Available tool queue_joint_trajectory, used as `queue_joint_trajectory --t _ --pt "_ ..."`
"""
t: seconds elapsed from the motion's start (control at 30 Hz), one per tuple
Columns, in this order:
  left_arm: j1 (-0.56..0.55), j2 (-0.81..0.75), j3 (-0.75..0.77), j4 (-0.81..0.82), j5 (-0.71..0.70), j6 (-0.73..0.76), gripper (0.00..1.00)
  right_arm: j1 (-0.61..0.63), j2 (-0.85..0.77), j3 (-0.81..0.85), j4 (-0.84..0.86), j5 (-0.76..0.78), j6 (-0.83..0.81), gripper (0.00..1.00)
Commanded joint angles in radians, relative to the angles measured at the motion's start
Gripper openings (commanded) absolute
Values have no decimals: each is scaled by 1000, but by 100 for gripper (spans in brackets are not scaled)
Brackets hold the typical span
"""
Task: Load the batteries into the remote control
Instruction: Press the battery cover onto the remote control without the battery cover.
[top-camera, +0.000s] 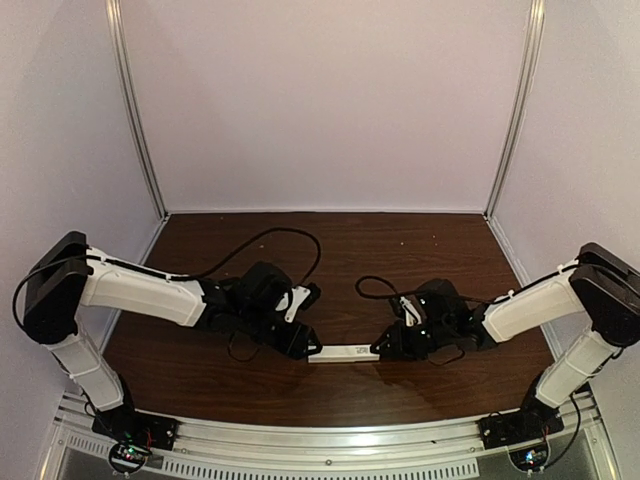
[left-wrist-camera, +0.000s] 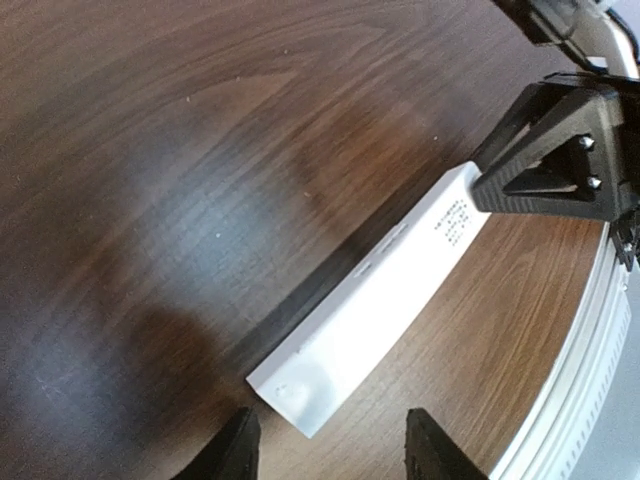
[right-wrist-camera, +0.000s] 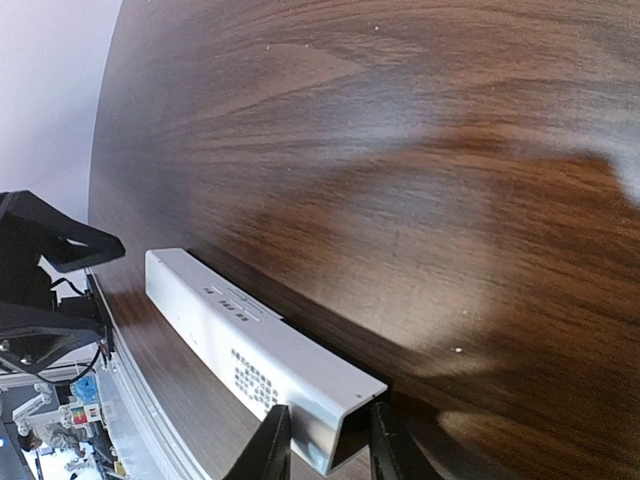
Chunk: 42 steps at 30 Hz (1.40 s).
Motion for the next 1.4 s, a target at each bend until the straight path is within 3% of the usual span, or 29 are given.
queue_joint_trajectory --t 0.0,0.1,0.3,0.73,0.8,0.93,1.0,1.2,1.37 --pt "29 -78 -19 17 32 56 62 -5 52 38 2 -38 -35 30" --pt "29 -97 -27 15 39 141 70 -4 75 63 -3 -59 -50 34" --pt "30 -120 -34 -19 12 300 70 -5 120 104 -18 -71 -73 34" --pt "-22 -99 -80 0 -43 534 70 -54 168 111 -49 -83 -139 21" --pt "-42 -69 -57 -15 -62 538 71 -54 164 116 -41 -103 -138 25" --pt "-68 10 -3 -56 -76 532 73 -61 116 132 -42 -124 -139 48" --pt "-72 42 18 -71 -102 525 73 -66 76 138 -48 -126 -145 55" --pt "-71 86 65 -97 -141 511 67 -95 -90 157 -137 -70 -218 65" --pt "-72 116 82 -117 -135 518 51 -171 -194 109 -179 -47 -262 67"
